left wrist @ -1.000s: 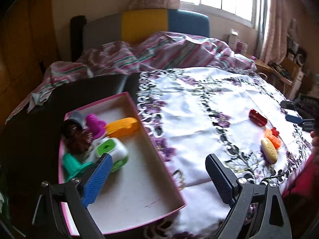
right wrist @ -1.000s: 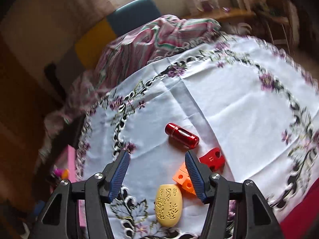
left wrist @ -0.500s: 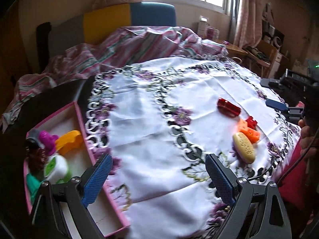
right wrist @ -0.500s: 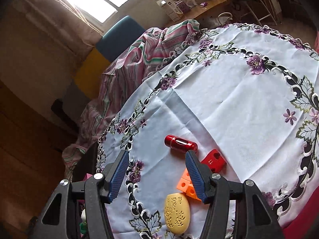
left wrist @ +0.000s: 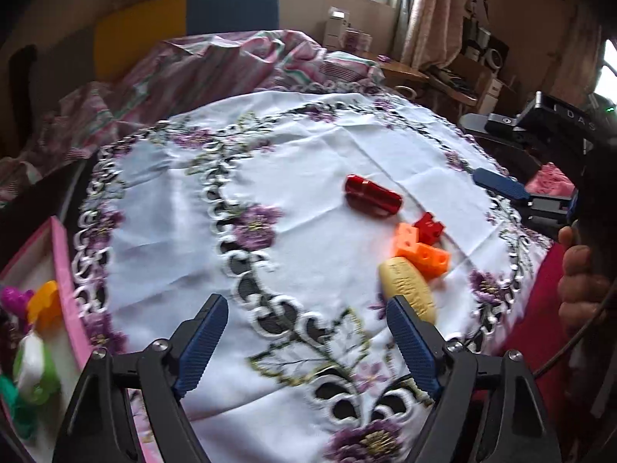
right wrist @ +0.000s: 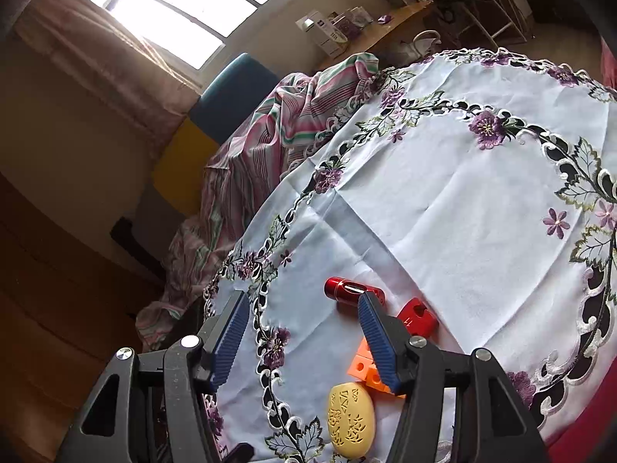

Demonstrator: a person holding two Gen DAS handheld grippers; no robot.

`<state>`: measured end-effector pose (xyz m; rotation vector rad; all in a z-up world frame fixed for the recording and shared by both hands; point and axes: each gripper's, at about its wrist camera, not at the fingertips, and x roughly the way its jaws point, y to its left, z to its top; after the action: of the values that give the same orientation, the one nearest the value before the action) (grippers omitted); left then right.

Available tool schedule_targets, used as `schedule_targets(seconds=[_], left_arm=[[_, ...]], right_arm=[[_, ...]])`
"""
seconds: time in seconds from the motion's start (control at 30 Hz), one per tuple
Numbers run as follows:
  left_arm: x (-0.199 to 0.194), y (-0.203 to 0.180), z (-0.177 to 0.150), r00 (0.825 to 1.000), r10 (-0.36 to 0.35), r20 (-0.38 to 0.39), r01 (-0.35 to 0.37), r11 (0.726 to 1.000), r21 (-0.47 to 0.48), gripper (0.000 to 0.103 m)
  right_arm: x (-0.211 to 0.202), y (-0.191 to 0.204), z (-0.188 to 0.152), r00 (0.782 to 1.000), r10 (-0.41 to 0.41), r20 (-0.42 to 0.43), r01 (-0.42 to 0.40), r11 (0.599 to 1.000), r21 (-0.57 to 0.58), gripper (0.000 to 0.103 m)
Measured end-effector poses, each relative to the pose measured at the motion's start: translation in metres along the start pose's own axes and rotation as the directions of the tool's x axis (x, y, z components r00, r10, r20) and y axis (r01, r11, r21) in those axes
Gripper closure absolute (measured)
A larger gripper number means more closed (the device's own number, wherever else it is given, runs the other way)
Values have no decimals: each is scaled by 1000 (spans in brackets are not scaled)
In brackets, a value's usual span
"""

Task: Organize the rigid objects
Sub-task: 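Grasp the yellow oval soap with the left tool, then lift the yellow soap with the left tool while the right tool grasps the orange blocks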

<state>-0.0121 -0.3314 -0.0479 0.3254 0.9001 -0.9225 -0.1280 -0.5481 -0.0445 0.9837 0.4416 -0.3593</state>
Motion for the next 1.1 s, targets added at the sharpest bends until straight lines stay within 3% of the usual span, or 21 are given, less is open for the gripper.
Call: schedule_targets(seconds=[0.2, 0.43, 0.47, 0.53, 0.57, 0.73, 0.9, 1.0, 1.1], left_arm=[[29, -30, 11, 988, -132, -81, 133, 991, 15, 23], [72, -60, 15, 970, -158, -186, 166, 986, 32, 33], [79, -63, 15, 967, -156, -199, 165, 986, 33, 37], [88, -64, 11, 965, -137, -225, 149, 988, 37, 58], [86, -61, 9, 970, -128, -208, 139, 990, 40, 63], [66, -39, -4, 980, -103, -171, 110, 993, 31, 64], [43, -1, -27, 987, -60, -148, 59, 998, -12, 64], [32, 14, -37, 992, -14, -127, 11, 1000, -26, 64], [30, 29, -43, 993, -16, -114, 9, 998, -65, 68]], right_arm=[[1, -1, 0, 1000, 11, -5, -11, 1000, 6, 43], [2, -1, 0, 1000, 20, -9, -20, 1000, 6, 43], [2, -1, 0, 1000, 20, -10, -20, 1000, 5, 43], [2, -1, 0, 1000, 19, -9, -19, 1000, 7, 43], [3, -1, 0, 1000, 16, -10, -16, 1000, 7, 43], [9, 2, -1, 999, -5, -38, 5, 1000, -14, 43], [26, 6, -7, 989, -65, -133, 57, 996, -62, 43], [43, 9, -12, 968, -128, -216, 107, 989, -104, 43], [62, 10, -20, 934, -182, -308, 142, 979, -146, 43]])
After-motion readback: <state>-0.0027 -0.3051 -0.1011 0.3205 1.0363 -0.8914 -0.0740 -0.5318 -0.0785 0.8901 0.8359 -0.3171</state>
